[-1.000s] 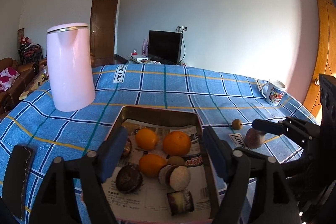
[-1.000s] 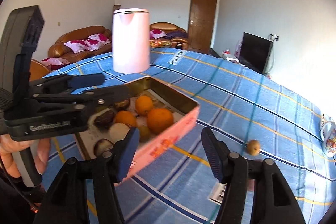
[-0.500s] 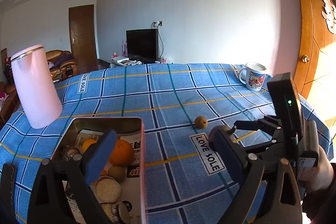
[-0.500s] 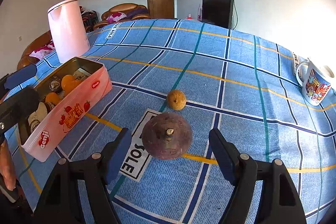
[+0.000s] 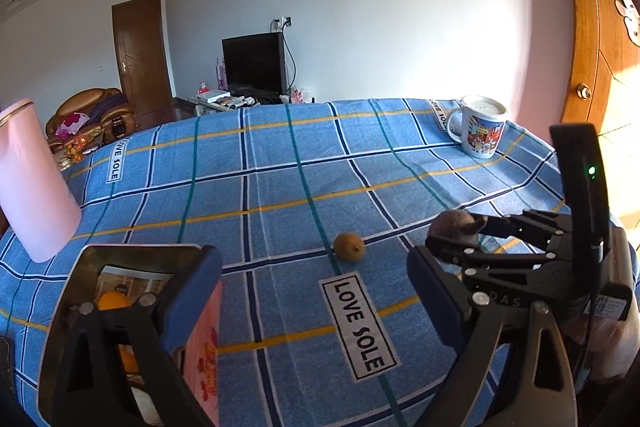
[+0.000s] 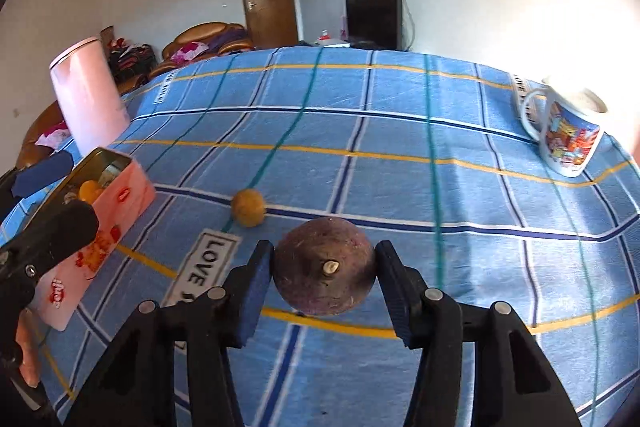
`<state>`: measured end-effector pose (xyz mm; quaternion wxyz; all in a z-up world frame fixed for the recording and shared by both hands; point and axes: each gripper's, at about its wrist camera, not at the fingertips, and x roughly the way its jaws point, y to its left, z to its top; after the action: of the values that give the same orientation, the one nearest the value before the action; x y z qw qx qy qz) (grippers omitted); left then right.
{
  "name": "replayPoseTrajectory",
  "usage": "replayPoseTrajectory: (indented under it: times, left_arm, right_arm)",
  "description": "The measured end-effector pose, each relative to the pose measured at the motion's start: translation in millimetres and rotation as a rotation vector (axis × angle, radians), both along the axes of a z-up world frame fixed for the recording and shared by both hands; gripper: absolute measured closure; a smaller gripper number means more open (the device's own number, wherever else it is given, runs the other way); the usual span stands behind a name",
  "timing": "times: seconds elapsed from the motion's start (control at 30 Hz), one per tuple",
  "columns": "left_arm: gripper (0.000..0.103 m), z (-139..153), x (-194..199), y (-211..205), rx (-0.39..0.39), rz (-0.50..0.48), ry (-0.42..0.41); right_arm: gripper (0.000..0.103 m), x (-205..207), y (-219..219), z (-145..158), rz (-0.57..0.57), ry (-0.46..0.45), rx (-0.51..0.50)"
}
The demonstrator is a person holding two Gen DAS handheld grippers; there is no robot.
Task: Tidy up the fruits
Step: 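Grasp a large purple taro with the right gripper while the left grasps a small brown fruit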
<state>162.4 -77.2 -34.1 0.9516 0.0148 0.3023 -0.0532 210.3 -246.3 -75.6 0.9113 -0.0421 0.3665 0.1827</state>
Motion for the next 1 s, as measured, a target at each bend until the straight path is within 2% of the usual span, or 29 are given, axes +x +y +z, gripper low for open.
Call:
replayPoseTrajectory:
  times: [0.13, 0.27, 0.4, 0.5, 0.6, 0.67, 0.77, 0.8, 0.83, 1.0]
  left_arm:
    - [0.012, -14, 25, -16, 0.005, -0.003, 0.053]
    - [0.02, -25, 45, -28, 0.007, -0.017, 0.102]
    - [0.042, -33, 63, -36, -0.006, -0.035, 0.161]
    - [0.045, -42, 73, -38, -0.012, -0.045, 0.207]
    - [0.059, -50, 82, -35, -0.03, -0.044, 0.256]
    - [0.059, -55, 85, -34, -0.041, -0.044, 0.275]
    - [0.064, -58, 86, -37, -0.027, -0.049, 0.28]
    - [0.071, -58, 87, -37, -0.024, -0.053, 0.282]
    - [0.073, -58, 86, -38, -0.021, -0.06, 0.28]
    - [0.073, -53, 74, -36, -0.034, -0.077, 0.248]
  right_arm:
    - [0.049, 11, -25, 1, -0.059, -0.005, 0.021]
    - [0.049, 13, -37, -1, -0.059, 0.011, 0.068]
    - [0.049, 12, -42, 0, -0.058, 0.011, 0.093]
    - [0.049, 13, -44, 0, -0.057, 0.022, 0.11]
    - [0.049, 13, -43, -1, -0.055, 0.024, 0.111]
    - [0.049, 13, -43, -1, -0.056, 0.021, 0.106]
    - [0.049, 14, -41, -2, -0.051, 0.027, 0.097]
    - [0.049, 14, -40, -2, -0.051, 0.027, 0.096]
    - [0.049, 15, -40, -2, -0.052, 0.028, 0.095]
    - [0.049, 12, -41, 1, -0.049, 0.006, 0.1]
